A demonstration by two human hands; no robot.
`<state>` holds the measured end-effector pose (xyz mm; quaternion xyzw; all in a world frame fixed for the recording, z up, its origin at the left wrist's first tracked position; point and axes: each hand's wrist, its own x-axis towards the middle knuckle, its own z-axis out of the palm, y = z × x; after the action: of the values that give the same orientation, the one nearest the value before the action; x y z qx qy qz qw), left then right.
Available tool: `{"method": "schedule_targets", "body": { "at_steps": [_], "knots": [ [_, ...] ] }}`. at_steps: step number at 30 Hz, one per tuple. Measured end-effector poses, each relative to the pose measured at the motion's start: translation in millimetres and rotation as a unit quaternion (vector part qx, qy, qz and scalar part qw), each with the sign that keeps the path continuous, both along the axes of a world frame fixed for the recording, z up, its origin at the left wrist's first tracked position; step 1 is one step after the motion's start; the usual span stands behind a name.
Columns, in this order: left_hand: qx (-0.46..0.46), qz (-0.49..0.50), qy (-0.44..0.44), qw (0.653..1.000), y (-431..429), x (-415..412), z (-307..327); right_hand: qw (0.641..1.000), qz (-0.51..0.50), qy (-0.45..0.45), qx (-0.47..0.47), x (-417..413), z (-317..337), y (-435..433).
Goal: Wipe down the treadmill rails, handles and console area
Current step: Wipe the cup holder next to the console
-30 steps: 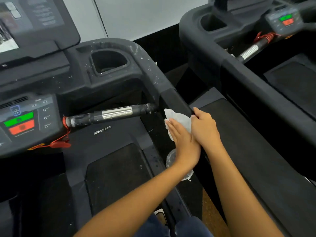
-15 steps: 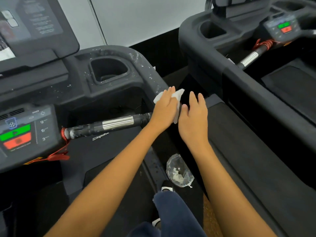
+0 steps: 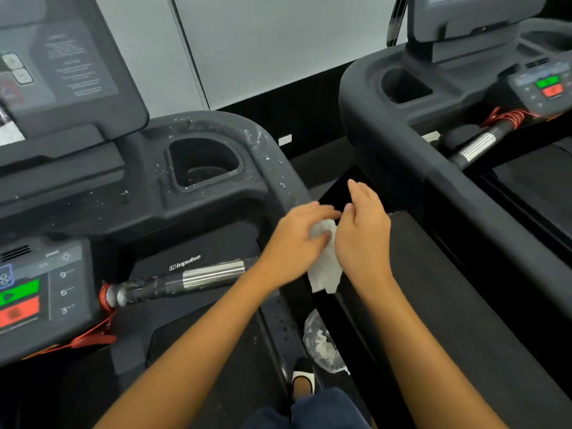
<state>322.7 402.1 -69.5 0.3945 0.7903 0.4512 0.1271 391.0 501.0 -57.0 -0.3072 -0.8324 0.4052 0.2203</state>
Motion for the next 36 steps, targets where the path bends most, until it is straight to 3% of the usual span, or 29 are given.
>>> {"method": "schedule_targets", "body": {
  "at_steps": [1,3,6,9,14,19,28,31,36],
  "knots": [
    [0.015,0.052,-0.009,0.998,-3.4,-8.0,2.0,1.0,0.014,-0.011,0.0,-1.5,-6.1,-2.3],
    [0.028,0.136,-0.007,0.99,-15.9,-30.6,-0.2,0.988,0.039,-0.127,0.077,-5.1,-23.2,-19.8],
    [-0.069,0.188,0.062,0.978,-29.2,-73.1,-16.1,0.933,0.017,-0.289,0.213,-19.9,-46.8,-43.0],
    [-0.204,0.191,0.146,0.949,-31.1,-104.0,-36.8,0.933,-0.001,-0.281,0.227,-66.2,-49.5,-37.5],
    [-0.283,0.184,0.227,0.913,-25.8,-127.3,-52.3,0.922,0.014,-0.292,0.255,-124.1,-49.5,-35.4],
    [-0.272,0.174,0.251,0.912,-32.1,-140.0,-50.0,0.891,0.005,-0.315,0.326,-84.1,-59.6,-43.4],
    [-0.285,0.192,0.257,0.903,-70.3,-165.2,-53.4,0.922,0.043,-0.293,0.248,-214.3,-44.8,-18.6],
    [-0.295,0.198,0.262,0.897,-72.7,-167.3,-54.4,0.928,0.028,-0.272,0.254,-195.5,-48.3,-18.4],
    [-0.302,0.203,0.269,0.892,-63.2,-171.1,-49.7,0.908,-0.038,-0.3,0.289,-174.5,-58.6,-33.6]
  ]
}}
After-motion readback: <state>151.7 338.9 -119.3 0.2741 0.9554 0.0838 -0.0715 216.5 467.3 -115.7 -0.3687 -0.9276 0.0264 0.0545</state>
